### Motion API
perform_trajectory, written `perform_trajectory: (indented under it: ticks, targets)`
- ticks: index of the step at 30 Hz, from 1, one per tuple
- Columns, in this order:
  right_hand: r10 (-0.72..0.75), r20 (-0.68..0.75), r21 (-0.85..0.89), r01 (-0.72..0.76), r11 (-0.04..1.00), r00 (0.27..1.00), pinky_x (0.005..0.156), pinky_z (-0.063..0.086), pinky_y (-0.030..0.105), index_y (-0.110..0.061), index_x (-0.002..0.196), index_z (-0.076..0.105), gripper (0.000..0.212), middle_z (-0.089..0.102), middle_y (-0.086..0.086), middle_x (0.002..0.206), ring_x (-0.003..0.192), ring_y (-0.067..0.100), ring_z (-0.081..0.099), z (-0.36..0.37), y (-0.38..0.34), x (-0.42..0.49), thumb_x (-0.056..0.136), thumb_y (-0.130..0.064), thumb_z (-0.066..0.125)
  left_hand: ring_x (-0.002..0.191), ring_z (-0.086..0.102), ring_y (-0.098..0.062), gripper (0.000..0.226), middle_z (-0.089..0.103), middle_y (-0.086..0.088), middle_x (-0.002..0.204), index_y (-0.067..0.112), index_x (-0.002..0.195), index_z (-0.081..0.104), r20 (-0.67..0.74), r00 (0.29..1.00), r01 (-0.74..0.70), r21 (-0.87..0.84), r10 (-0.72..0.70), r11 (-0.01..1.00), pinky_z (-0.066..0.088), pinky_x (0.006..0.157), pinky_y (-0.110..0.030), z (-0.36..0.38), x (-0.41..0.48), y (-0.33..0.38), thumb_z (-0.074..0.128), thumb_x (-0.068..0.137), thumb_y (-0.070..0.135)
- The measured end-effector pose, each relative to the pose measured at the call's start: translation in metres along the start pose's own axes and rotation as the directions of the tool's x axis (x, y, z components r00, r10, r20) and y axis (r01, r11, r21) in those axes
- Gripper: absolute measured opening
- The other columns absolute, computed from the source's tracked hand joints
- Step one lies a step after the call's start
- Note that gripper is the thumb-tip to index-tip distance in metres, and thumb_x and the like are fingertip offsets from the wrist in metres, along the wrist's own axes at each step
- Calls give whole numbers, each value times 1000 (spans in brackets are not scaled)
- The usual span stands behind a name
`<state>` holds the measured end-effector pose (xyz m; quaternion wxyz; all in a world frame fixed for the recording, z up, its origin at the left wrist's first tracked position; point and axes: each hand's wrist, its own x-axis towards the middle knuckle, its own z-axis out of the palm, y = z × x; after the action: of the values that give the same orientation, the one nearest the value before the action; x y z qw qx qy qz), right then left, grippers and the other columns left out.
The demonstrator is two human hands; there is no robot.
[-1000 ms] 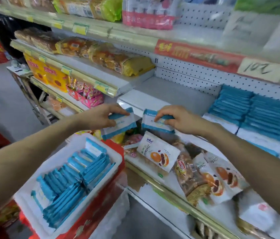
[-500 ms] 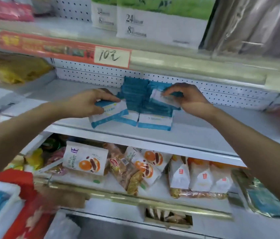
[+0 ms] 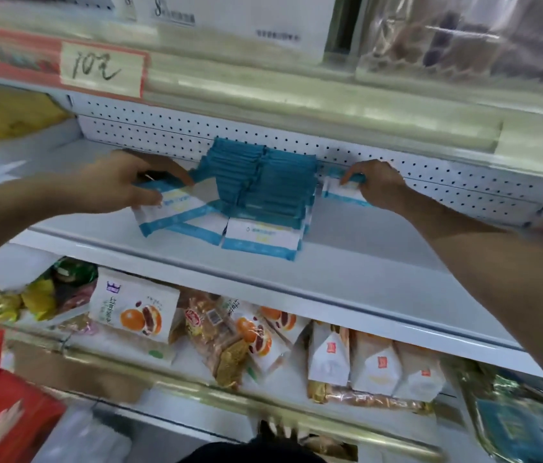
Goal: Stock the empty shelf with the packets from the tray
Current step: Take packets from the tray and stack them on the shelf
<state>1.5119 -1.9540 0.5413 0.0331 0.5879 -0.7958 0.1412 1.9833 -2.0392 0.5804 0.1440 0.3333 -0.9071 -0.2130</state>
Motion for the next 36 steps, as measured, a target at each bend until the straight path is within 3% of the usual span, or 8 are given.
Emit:
perform_trajectory:
  ticks: [5, 7, 11, 15, 18, 21, 29, 36]
  targets:
    - [-21, -9, 5, 21, 1000, 1000, 54, 49, 29, -45, 87, 68, 60, 64, 1, 126, 76, 26, 60, 14, 6, 27, 84, 6, 37, 114, 59, -8, 60, 62, 14, 129, 58, 114, 62, -10, 999, 44, -1, -44, 999, 51, 92, -24, -2, 2, 7, 69, 92, 2]
    - [-17, 3, 5, 17, 1000, 1000, 55, 51, 30, -45, 92, 68, 60, 65, 1, 120, 75, 26, 61, 16, 9, 35, 84, 5, 36, 110, 58, -1, 67, 61, 24, 123, 66, 108, 61, -26, 998, 53, 1, -53, 999, 51, 87, -16, -1, 5, 12, 68, 91, 2]
    - [-38, 7, -5, 38, 999, 999, 55, 48, 29, -44, 98, 69, 57, 65, 0, 119, 74, 24, 60, 24, 14, 47, 88, 4, 38, 110, 59, -2, 62, 59, 27, 127, 58, 114, 64, -54, 998, 40, 7, -40, 999, 49, 81, -14, 4, 10, 20, 68, 90, 1]
    - [-119, -29, -63, 117, 991, 992, 66, 47, 30, -44, 101, 67, 53, 64, 0, 126, 93, 28, 62, 27, 17, 53, 89, 3, 45, 114, 61, -13, 55, 63, 19, 130, 50, 119, 66, -70, 997, 33, -5, -33, 999, 59, 89, -41, 10, 16, 28, 66, 92, 3]
    - [-247, -76, -137, 236, 962, 966, 80, 55, 38, -33, 110, 67, 48, 62, 2, 137, 108, 34, 62, 28, 20, 50, 85, 5, 54, 111, 63, -10, 57, 64, 25, 123, 54, 114, 66, -77, 996, 43, -48, -46, 998, 60, 87, -42, 13, 22, 37, 65, 93, 1]
    - [-269, -68, -121, 260, 958, 961, 79, 57, 43, -33, 114, 63, 51, 64, 4, 130, 106, 36, 63, 30, 28, 53, 82, 6, 54, 112, 63, -8, 51, 68, 19, 122, 51, 118, 66, -64, 996, 49, -86, -55, 995, 58, 93, -46, 15, 28, 39, 68, 93, 7]
    - [-360, -31, -235, 343, 909, 933, 85, 56, 47, -37, 113, 52, 59, 66, 1, 121, 106, 34, 63, 38, 35, 53, 74, 7, 53, 116, 63, -5, 46, 66, 14, 130, 47, 126, 65, -28, 999, 44, -112, -47, 993, 54, 101, -43, 19, 51, 58, 70, 94, 15]
    - [-401, -108, -369, 337, 866, 910, 108, 37, 46, -31, 118, 63, 56, 46, 4, 148, 132, 34, 44, 43, 25, 32, 75, 5, 64, 117, 57, 6, 46, 63, 22, 130, 46, 125, 66, -29, 999, 16, -138, -20, 990, 50, 100, -28, 26, 49, 78, 67, 96, 9]
